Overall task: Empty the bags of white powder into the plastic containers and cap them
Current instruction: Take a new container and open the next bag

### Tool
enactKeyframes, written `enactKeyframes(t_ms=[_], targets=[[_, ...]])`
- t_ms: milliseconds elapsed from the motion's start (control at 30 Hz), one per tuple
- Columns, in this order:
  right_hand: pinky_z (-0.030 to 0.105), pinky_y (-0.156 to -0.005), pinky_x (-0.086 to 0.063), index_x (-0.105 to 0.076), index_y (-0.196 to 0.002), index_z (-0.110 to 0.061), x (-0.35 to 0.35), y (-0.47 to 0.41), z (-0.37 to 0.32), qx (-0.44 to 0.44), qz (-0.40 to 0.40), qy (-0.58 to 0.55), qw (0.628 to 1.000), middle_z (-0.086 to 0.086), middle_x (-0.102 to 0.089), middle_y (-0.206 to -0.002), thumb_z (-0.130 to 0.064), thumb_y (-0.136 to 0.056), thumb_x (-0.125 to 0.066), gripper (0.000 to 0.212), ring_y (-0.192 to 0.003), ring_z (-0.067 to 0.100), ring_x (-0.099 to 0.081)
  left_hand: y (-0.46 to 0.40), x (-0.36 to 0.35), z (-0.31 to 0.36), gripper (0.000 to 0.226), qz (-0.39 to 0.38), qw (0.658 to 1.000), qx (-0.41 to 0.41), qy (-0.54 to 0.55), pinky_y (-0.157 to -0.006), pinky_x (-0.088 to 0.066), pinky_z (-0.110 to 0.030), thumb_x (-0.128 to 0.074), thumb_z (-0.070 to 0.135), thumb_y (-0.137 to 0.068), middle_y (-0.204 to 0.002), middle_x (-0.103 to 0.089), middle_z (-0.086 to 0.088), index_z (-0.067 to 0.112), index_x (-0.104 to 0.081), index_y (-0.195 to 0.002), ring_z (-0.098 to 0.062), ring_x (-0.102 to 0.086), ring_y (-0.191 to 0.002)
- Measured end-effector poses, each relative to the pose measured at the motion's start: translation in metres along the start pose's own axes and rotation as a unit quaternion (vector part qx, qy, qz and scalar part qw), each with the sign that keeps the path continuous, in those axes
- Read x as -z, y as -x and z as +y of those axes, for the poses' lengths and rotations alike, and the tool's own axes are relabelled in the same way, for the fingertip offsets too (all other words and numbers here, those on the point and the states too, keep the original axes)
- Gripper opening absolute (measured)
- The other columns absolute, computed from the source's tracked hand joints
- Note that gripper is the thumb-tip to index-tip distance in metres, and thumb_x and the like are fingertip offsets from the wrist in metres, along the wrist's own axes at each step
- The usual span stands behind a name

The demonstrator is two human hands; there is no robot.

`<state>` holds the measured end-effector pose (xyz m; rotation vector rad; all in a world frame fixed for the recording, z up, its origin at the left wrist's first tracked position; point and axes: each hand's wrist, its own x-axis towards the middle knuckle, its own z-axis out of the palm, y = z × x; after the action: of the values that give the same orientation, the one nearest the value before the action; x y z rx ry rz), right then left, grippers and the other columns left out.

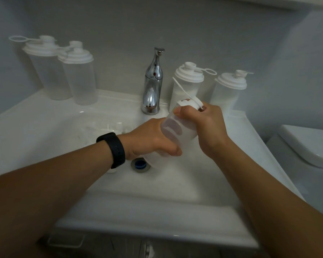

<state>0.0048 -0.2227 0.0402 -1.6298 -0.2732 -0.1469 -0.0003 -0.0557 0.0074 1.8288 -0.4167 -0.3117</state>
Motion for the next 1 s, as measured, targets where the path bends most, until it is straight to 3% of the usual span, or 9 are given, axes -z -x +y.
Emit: enactKeyframes(t_ms=[267, 367, 467, 567, 667, 733, 800, 900, 1000], targets=[[0.036, -0.057, -0.052, -0.07, -0.073, -0.009, -0.008, 0.006, -0.003, -0.041, -0.008, -0.021, 0.999, 0.01, -0.066, -0.07, -0.026, -0.063, -0.08, 0.022, -0.065, 0.027, -0.067, 0.002, 0.013, -0.008, 0.059, -0.175, 0.961, 0.074, 0.199, -0.067, -0.059, -0.034, -0.075, 0.014, -0.056, -0.093, -0.073, -0.016, 0.004, -0.059, -0.113, -0.025, -0.073, -0.077], [0.04, -0.062, -0.052, -0.072, -0.066, -0.015, -0.009, 0.007, -0.003, -0.047, -0.023, -0.041, 0.998, 0.012, -0.067, -0.073, -0.023, -0.063, -0.08, 0.012, -0.069, 0.029, -0.067, 0.0, 0.019, -0.016, 0.078, -0.251, 0.936, 0.087, 0.232, -0.072, -0.058, -0.038, -0.087, 0.019, -0.053, -0.098, -0.071, -0.017, 0.004, -0.054, -0.122, -0.031, -0.069, -0.08], [0.044, -0.061, -0.048, -0.075, -0.069, -0.014, -0.009, 0.008, -0.003, -0.051, -0.035, -0.057, 0.996, 0.013, -0.067, -0.074, -0.021, -0.064, -0.078, 0.01, -0.069, 0.03, -0.065, 0.001, 0.017, -0.019, 0.091, -0.262, 0.924, 0.097, 0.26, -0.074, -0.058, -0.039, -0.094, 0.029, -0.05, -0.099, -0.071, -0.017, 0.003, -0.052, -0.126, -0.03, -0.07, -0.08], [0.047, -0.069, -0.048, -0.078, -0.079, -0.009, -0.002, 0.0, -0.002, -0.074, -0.023, -0.055, 0.995, 0.013, -0.069, -0.079, -0.025, -0.066, -0.079, 0.021, -0.08, 0.036, -0.069, 0.002, 0.006, -0.014, 0.073, -0.18, 0.946, 0.095, 0.254, -0.077, -0.06, -0.041, -0.083, 0.025, -0.063, -0.107, -0.072, -0.015, 0.01, -0.057, -0.13, -0.032, -0.071, -0.084], [0.043, -0.075, -0.058, -0.076, -0.08, -0.013, 0.001, -0.008, 0.006, -0.113, 0.062, -0.012, 0.992, 0.005, -0.074, -0.077, -0.032, -0.067, -0.085, 0.025, -0.082, 0.027, -0.076, -0.001, -0.005, -0.01, 0.058, 0.024, 0.999, 0.039, 0.012, -0.089, -0.06, -0.04, -0.082, 0.04, -0.077, -0.112, -0.074, 0.002, 0.028, -0.059, -0.129, -0.017, -0.074, -0.092], [0.048, -0.081, -0.062, -0.076, -0.082, -0.016, -0.004, -0.008, 0.014, -0.129, 0.102, 0.029, 0.986, 0.003, -0.077, -0.079, -0.041, -0.066, -0.084, 0.03, -0.08, 0.025, -0.076, -0.002, -0.014, -0.011, 0.074, 0.116, 0.976, 0.014, -0.185, -0.084, -0.058, -0.028, -0.088, 0.051, -0.072, -0.112, -0.067, 0.013, 0.037, -0.05, -0.133, -0.004, -0.068, -0.09], [0.053, -0.082, -0.061, -0.075, -0.084, -0.017, -0.01, -0.005, 0.018, -0.143, 0.112, 0.043, 0.982, 0.003, -0.077, -0.082, -0.048, -0.06, -0.081, 0.039, -0.082, 0.027, -0.075, -0.003, -0.022, -0.013, 0.085, 0.164, 0.942, 0.01, -0.291, -0.078, -0.054, -0.027, -0.088, 0.058, -0.067, -0.11, -0.062, 0.017, 0.038, -0.042, -0.136, -0.005, -0.064, -0.089], [0.051, -0.082, -0.062, -0.075, -0.085, -0.018, -0.009, -0.005, 0.013, -0.132, 0.11, 0.049, 0.984, 0.002, -0.077, -0.081, -0.047, -0.06, -0.081, 0.038, -0.081, 0.025, -0.075, -0.005, -0.024, -0.01, 0.074, 0.196, 0.939, 0.002, -0.284, -0.073, -0.052, -0.027, -0.087, 0.055, -0.067, -0.1, -0.064, 0.014, 0.034, -0.045, -0.124, -0.007, -0.064, -0.086], [0.042, -0.071, -0.057, -0.074, -0.079, -0.016, -0.003, -0.005, 0.008, -0.101, 0.103, 0.034, 0.989, 0.003, -0.074, -0.075, -0.038, -0.063, -0.082, 0.029, -0.071, 0.022, -0.071, -0.004, -0.021, -0.003, 0.065, 0.189, 0.95, -0.002, -0.248, -0.075, -0.054, -0.027, -0.088, 0.048, -0.066, -0.097, -0.066, 0.015, 0.035, -0.05, -0.116, -0.004, -0.065, -0.082]])
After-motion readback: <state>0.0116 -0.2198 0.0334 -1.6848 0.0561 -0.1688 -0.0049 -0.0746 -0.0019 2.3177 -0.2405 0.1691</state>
